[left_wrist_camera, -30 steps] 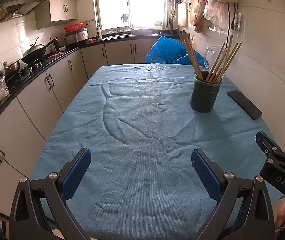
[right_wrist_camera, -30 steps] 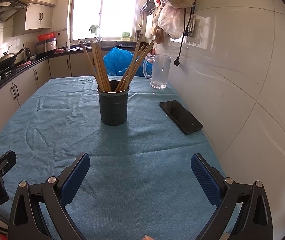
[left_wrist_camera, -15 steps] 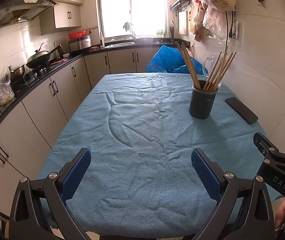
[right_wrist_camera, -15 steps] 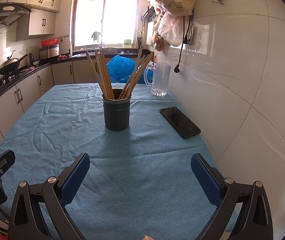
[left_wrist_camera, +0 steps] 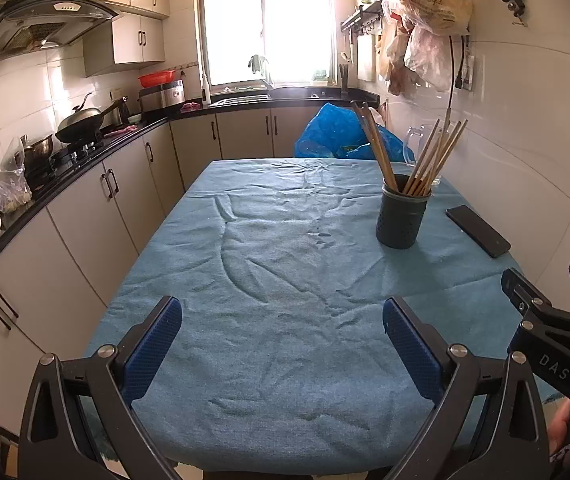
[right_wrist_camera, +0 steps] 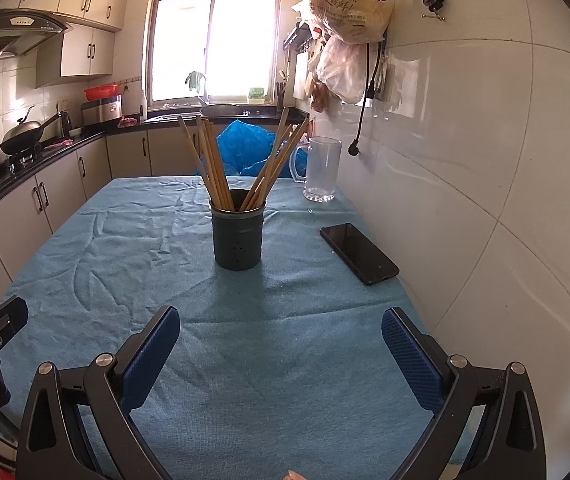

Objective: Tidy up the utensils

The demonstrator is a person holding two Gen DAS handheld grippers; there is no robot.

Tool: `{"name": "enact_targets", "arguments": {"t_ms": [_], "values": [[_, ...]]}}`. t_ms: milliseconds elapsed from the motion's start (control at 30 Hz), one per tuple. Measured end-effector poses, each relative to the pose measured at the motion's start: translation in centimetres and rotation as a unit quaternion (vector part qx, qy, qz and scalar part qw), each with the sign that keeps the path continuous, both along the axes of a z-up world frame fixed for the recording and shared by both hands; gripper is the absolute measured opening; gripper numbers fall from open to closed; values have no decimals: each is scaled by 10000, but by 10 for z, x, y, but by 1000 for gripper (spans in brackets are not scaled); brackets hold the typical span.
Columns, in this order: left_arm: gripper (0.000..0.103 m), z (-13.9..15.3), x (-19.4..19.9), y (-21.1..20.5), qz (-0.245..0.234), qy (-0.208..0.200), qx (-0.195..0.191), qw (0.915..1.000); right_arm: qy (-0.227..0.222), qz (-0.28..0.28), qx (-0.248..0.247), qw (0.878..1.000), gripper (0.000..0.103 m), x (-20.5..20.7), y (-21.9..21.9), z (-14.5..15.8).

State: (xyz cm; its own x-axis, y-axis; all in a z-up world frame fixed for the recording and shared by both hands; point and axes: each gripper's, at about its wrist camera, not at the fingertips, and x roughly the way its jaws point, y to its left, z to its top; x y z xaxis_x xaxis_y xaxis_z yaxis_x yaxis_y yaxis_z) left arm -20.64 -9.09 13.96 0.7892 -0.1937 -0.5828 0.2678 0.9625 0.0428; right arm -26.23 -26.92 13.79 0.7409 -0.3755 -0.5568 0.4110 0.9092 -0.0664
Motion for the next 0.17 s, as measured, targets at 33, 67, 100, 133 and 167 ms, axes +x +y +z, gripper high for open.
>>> {"name": "enact_targets", "arguments": {"t_ms": [33, 67, 100, 133, 167], "values": [[100, 0, 1, 0, 32, -7, -1, 10000, 10, 10, 3, 10000, 103, 1, 0, -1], [100, -1, 2, 2, 90, -38, 4, 10000, 21, 15, -1, 10000, 103, 3, 0, -1], [100, 0, 4, 5, 217, -88, 3, 9997, 42, 28, 1, 10000, 103, 5, 0, -2], [100, -1, 9, 8, 332, -82, -23, 9994, 63, 38, 15, 10000, 103, 7, -1, -4], [100, -2, 15, 12, 378, -27, -55, 9993, 105, 47, 80, 9999, 103, 11, -5, -6]]}}
